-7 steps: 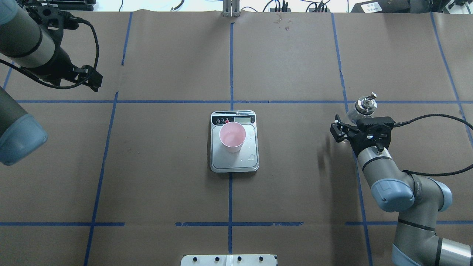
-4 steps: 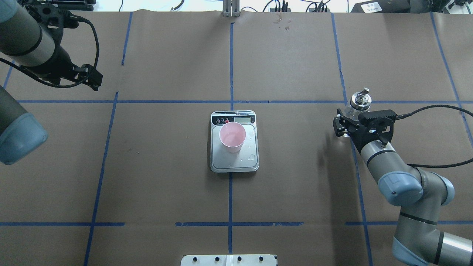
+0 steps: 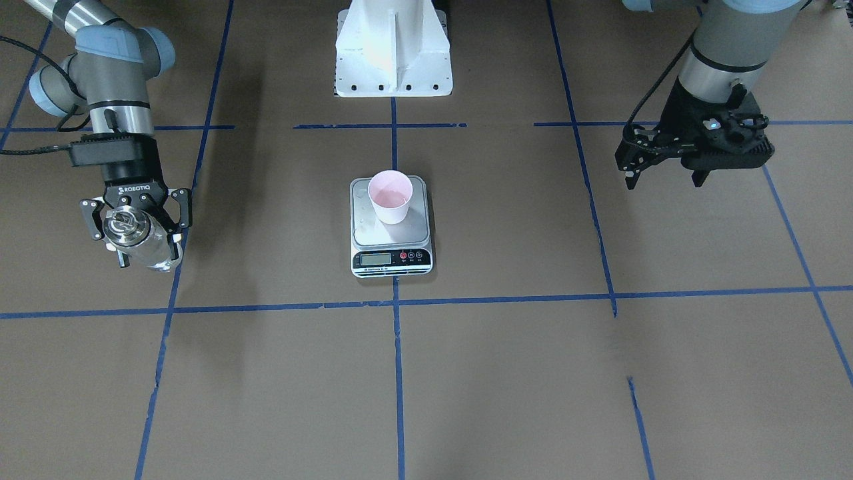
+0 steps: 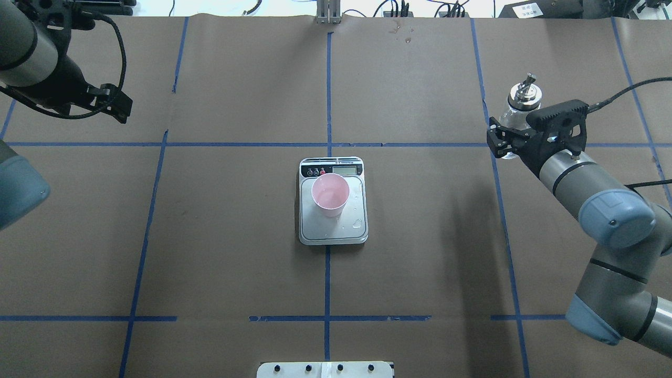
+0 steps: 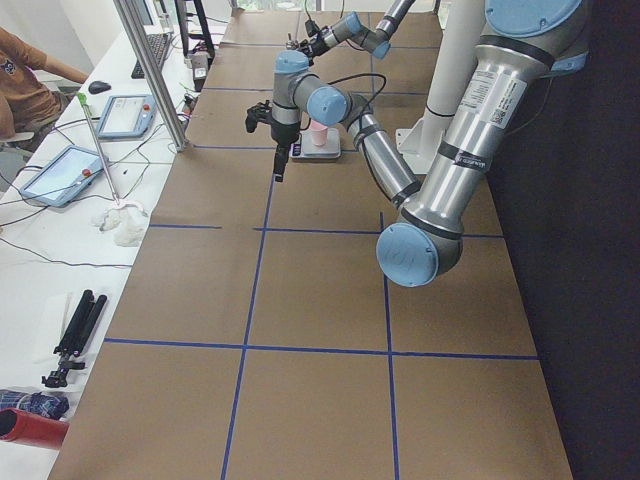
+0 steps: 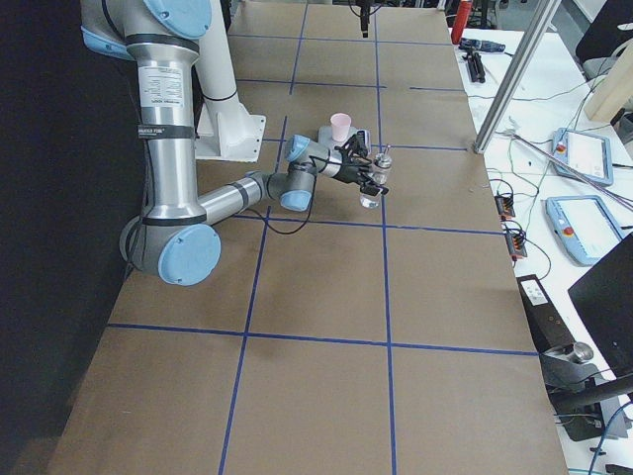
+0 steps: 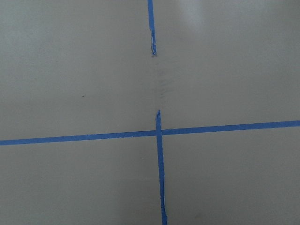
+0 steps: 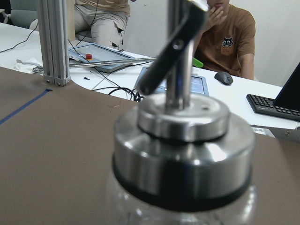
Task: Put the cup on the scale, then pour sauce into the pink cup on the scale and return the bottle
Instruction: 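Lift the bottle with the right gripper and carry it toward the pink cup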
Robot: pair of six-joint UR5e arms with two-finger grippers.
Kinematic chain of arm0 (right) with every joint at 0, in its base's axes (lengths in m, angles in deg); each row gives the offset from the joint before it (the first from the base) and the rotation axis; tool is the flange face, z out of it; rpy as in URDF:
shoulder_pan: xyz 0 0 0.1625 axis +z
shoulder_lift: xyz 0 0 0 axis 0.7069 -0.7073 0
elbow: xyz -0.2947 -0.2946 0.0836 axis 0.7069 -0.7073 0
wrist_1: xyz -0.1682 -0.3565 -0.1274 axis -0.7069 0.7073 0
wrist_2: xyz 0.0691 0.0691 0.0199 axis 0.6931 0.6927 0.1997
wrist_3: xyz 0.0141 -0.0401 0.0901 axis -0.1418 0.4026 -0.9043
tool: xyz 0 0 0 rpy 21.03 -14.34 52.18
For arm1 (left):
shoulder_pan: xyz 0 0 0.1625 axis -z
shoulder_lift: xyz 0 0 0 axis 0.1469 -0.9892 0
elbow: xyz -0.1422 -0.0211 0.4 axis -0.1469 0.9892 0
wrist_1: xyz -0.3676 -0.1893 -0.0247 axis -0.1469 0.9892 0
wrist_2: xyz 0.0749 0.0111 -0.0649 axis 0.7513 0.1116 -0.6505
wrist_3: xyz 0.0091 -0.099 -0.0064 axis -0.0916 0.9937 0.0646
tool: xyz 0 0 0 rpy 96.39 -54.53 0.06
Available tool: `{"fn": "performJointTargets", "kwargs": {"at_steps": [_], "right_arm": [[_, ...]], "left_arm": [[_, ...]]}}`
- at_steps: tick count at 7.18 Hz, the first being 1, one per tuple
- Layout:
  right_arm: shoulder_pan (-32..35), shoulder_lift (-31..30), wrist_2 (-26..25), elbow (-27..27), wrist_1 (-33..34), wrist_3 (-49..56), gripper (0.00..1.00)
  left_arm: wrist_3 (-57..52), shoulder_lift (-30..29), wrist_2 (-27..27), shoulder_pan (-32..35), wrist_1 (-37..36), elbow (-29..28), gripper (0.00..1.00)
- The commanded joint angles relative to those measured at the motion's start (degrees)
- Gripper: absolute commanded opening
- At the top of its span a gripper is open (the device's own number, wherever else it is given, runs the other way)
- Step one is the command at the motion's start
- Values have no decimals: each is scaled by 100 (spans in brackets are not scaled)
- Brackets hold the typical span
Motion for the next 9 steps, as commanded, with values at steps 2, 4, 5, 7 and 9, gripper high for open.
{"fn": "performJointTargets", "kwargs": {"at_steps": [2, 4, 5, 7, 9], "right_arm": [[171, 434, 47, 853, 1517, 873, 0], [-335, 654, -896, 705, 1553, 1605, 0], [-513, 1039, -1382, 426, 1579, 1994, 0], [-926, 1331, -1658, 335, 1597, 2216, 0], [-1015, 1385, -1772, 291, 1597, 2832, 0]], "left_arm": [[-1155, 242, 1, 588, -16, 50, 100], [-2121, 460, -69, 1001, -7, 32, 100], [-2665, 540, -78, 1273, 37, -81, 100], [-3990, 646, -593, 1843, 63, -510, 100], [-4875, 681, -1024, 2547, 211, -1421, 100]]}}
